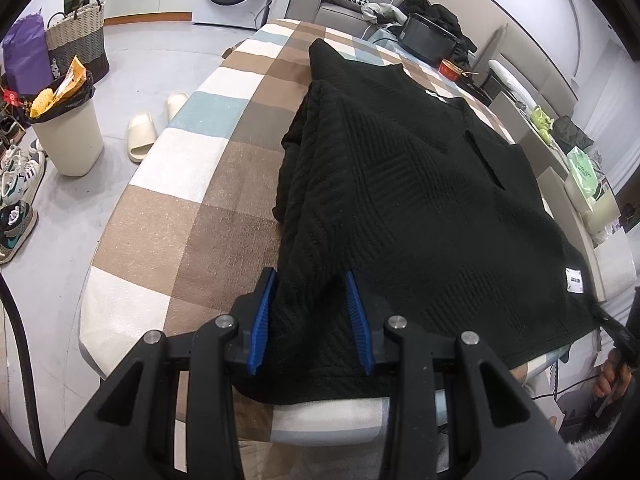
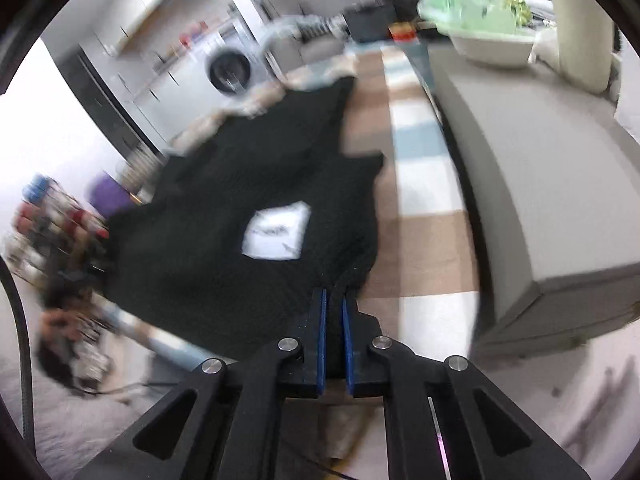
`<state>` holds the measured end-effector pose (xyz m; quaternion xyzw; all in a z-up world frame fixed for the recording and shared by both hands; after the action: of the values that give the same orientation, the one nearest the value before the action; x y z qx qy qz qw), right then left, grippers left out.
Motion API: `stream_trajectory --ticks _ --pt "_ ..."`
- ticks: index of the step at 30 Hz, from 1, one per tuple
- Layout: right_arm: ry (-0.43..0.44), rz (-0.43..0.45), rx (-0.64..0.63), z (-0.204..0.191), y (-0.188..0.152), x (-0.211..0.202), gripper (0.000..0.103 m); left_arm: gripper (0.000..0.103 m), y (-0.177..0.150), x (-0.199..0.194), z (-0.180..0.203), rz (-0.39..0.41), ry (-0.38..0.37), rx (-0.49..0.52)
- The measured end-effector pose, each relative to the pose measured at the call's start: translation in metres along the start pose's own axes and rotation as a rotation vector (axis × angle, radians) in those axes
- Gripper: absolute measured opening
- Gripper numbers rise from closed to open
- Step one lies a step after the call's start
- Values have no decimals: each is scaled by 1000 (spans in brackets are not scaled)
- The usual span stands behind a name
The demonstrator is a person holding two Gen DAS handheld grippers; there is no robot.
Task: Fold small clothes
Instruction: 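Adjust the folded sweater edge with both grippers and open them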
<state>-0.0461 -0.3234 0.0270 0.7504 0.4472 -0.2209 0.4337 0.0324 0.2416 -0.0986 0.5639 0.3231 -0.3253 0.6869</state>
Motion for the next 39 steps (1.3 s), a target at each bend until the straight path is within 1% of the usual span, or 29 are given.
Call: stream_trajectory --ticks 1,2,3,5,7,8,9,10,11,12,15,19,22,24,27,29,33,35,38,39 --pt "82 12 9 -3 -4 -11 7 31 -1 -1 0 1 -1 2" --pt "130 24 16 -4 -7 -18 7 31 -1 -1 0 1 -9 5" --pt "151 21 30 -3 -10 -20 7 31 -1 -1 0 6 -19 4" --pt "130 -14 37 0 -15 -16 8 31 -1 -2 0 11 -40 -3" --pt "70 -50 38 4 -18 -5 11 31 -1 -3 1 13 -52 0" --pt "37 -58 40 7 -18 0 15 31 -1 -3 1 15 -56 2" --pt "9 -62 51 10 -16 5 22 31 -1 -4 1 17 -58 1" --pt "-7 -69 67 14 -14 9 26 31 -2 -4 1 18 -62 0" --pt "-23 -70 78 17 -9 13 37 31 -2 -4 0 19 -60 -2" --pt "-32 -63 87 20 -4 15 42 31 -2 -5 0 21 -58 -4" --pt "-26 -23 82 18 11 17 43 31 0 -9 0 43 -58 -13" --pt "-4 27 91 17 35 25 45 31 10 -12 1 93 -99 -26" --pt "10 29 115 17 48 39 45 31 20 -7 3 103 -86 -15" --pt "7 23 113 13 54 47 45 31 25 -1 2 94 -80 -18" --pt "6 6 97 8 54 53 45 31 29 2 1 89 -75 -19" --pt "3 1 76 5 50 50 45 31 28 0 1 87 -78 -15" --pt "34 -15 39 -2 43 40 45 31 24 -4 2 79 -98 -8" --pt "46 -23 21 -4 41 39 45 31 21 -9 4 83 -122 -9" --pt "43 -31 17 -3 40 42 45 31 18 -15 12 100 -154 6" --pt "37 -32 20 -1 41 43 45 31 18 -16 13 103 -154 9"
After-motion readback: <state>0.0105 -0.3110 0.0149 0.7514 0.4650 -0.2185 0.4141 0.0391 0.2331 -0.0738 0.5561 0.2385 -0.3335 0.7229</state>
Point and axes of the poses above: each gripper's, at about its wrist camera, not at the fingertips, and x roughly the way its jaws point, z to its right, y to its top, the point moved 3 cm from there along x, roughly the way its jaws point, and after that the axes turned 14 degrees about x, right-handed, at the moved point
